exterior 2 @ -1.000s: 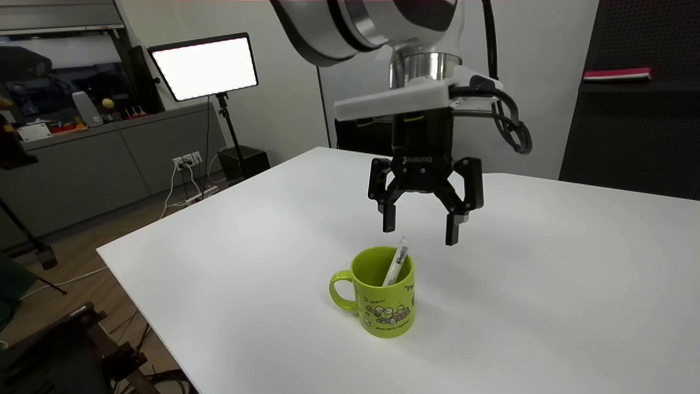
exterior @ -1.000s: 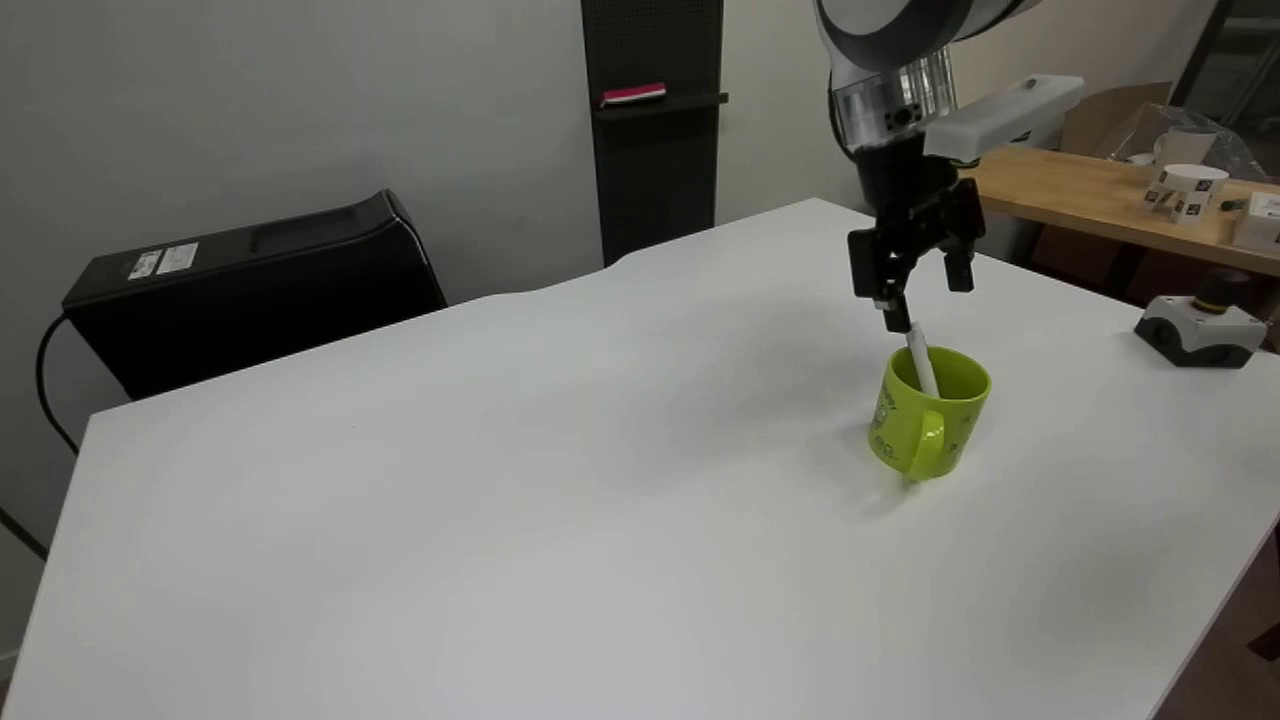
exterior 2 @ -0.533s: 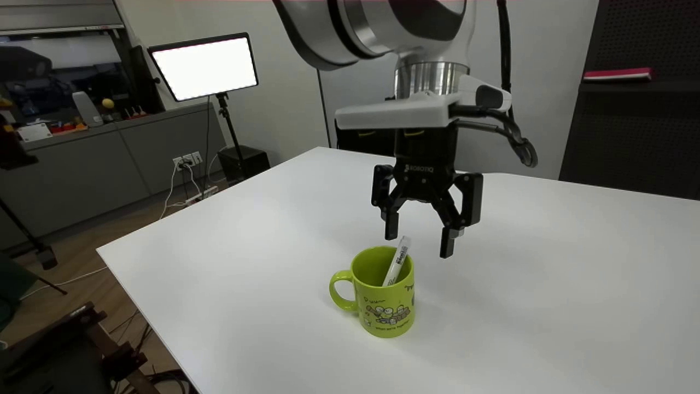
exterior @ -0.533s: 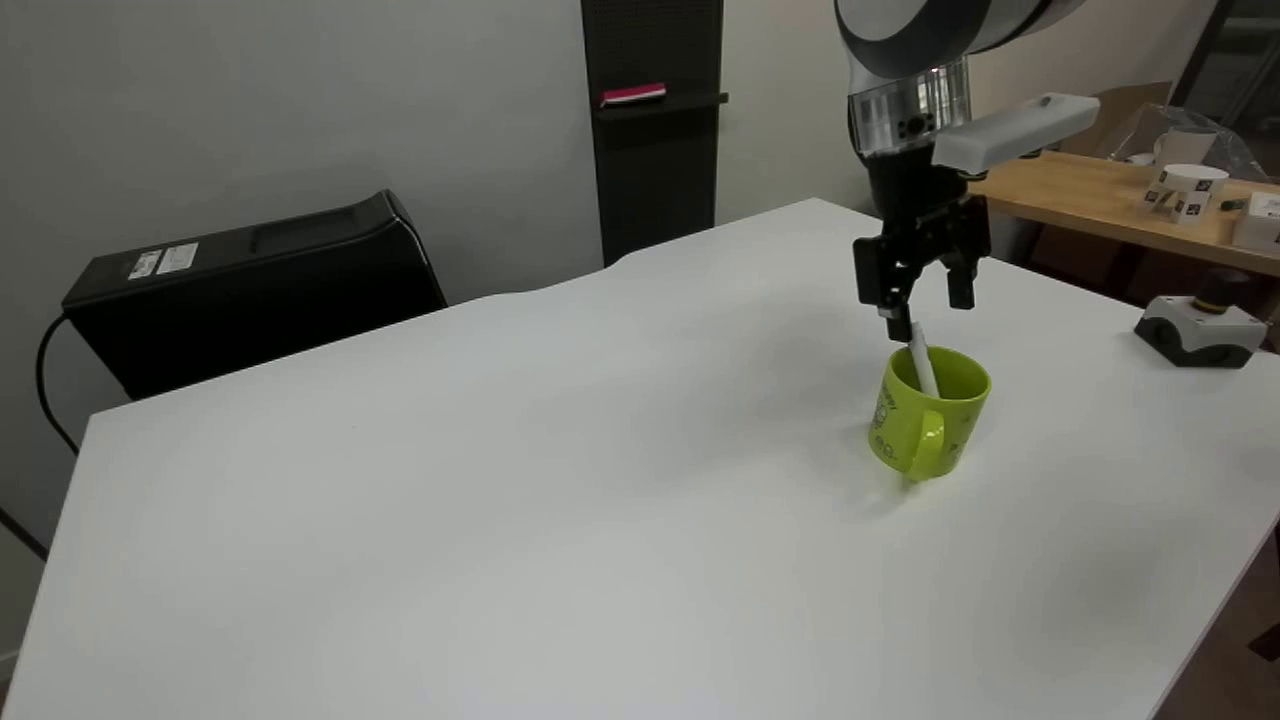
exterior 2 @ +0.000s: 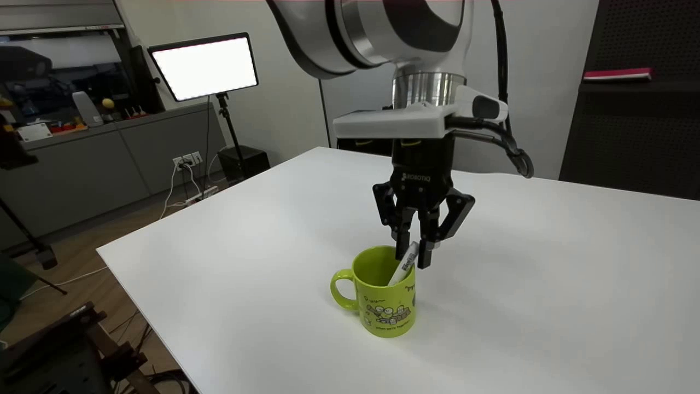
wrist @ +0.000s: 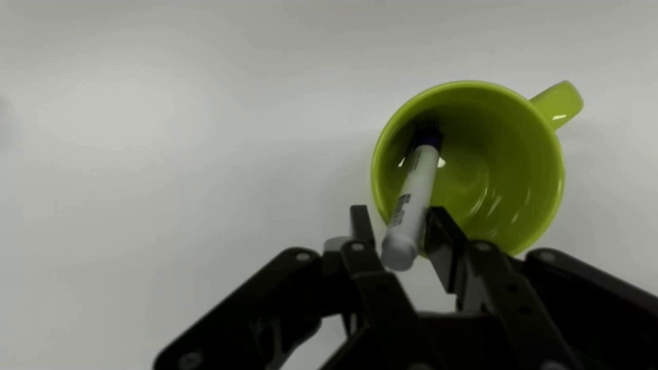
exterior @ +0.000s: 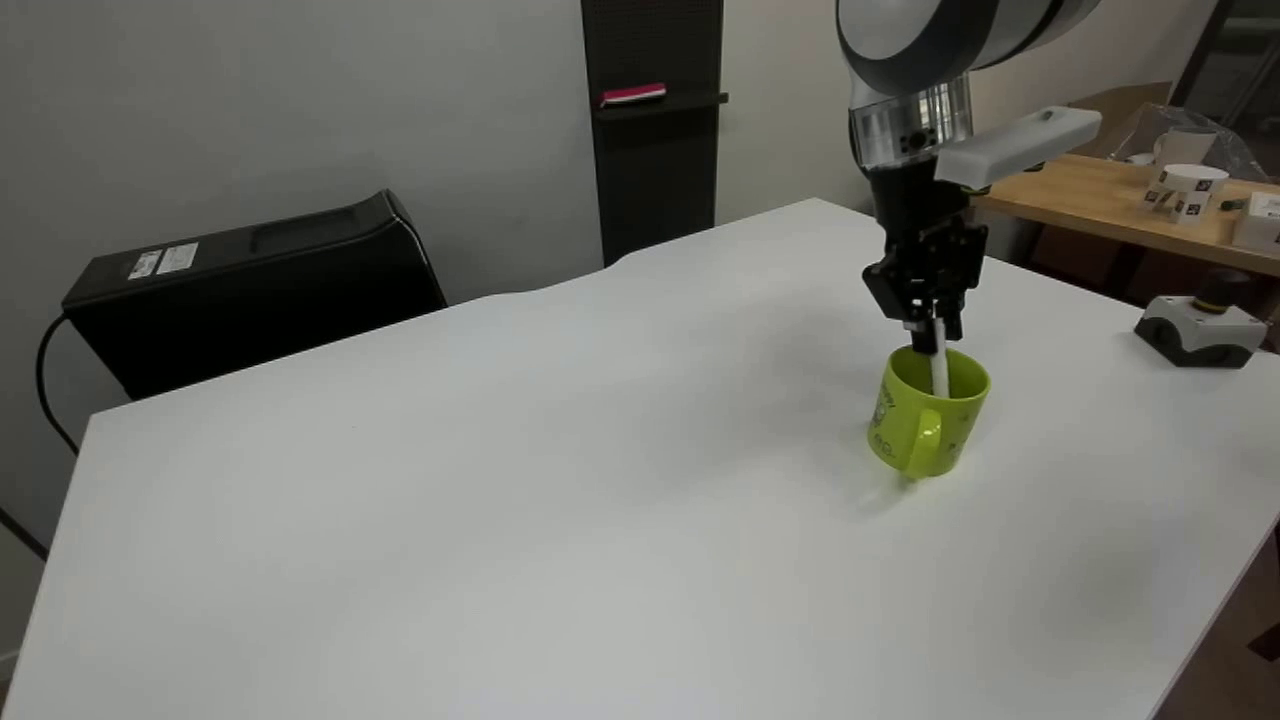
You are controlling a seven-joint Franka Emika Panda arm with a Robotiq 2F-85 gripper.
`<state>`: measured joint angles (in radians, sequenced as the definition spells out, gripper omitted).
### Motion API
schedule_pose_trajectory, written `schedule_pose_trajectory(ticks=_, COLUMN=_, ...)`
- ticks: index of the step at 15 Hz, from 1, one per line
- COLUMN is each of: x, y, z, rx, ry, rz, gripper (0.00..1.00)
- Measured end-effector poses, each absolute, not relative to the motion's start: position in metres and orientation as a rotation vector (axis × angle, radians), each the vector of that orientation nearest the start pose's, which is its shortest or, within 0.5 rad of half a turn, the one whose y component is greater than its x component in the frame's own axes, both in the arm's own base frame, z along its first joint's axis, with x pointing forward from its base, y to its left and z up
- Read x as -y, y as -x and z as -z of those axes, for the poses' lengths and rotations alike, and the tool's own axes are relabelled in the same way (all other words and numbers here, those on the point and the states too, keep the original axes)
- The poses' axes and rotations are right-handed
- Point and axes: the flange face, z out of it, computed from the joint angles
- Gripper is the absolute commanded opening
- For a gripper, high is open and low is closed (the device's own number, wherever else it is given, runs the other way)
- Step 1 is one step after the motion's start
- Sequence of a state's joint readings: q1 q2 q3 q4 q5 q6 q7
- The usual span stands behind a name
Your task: Take the marker out of the cup and put it on the table
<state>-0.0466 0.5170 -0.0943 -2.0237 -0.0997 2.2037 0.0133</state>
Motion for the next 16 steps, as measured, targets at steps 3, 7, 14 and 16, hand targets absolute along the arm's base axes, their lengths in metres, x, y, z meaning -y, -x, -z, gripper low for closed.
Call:
schedule_pose_trajectory(ticks=3, x=0.081, y=-0.556, z=-0.167, rx=-0.121, ry=3.195, rz=-0.563, gripper=0.05)
schedule_pose_trajectory(ticks=7, x=0.091, y=-0.564, z=-0.178, rx=-0.128, ry=3.262, rz=-0.535, gripper=0.05)
schedule_pose_trajectory(ticks=14, x=0.093, y=-0.591, z=-0.238, rx=-0.143, ry=3.327, rz=-0.378, gripper=0.05)
schedule_pose_trajectory(ticks=16, x=0.090, y=-0.597, z=-0.260, rx=-0.142, ry=3.333, rz=-0.320, gripper=0.05)
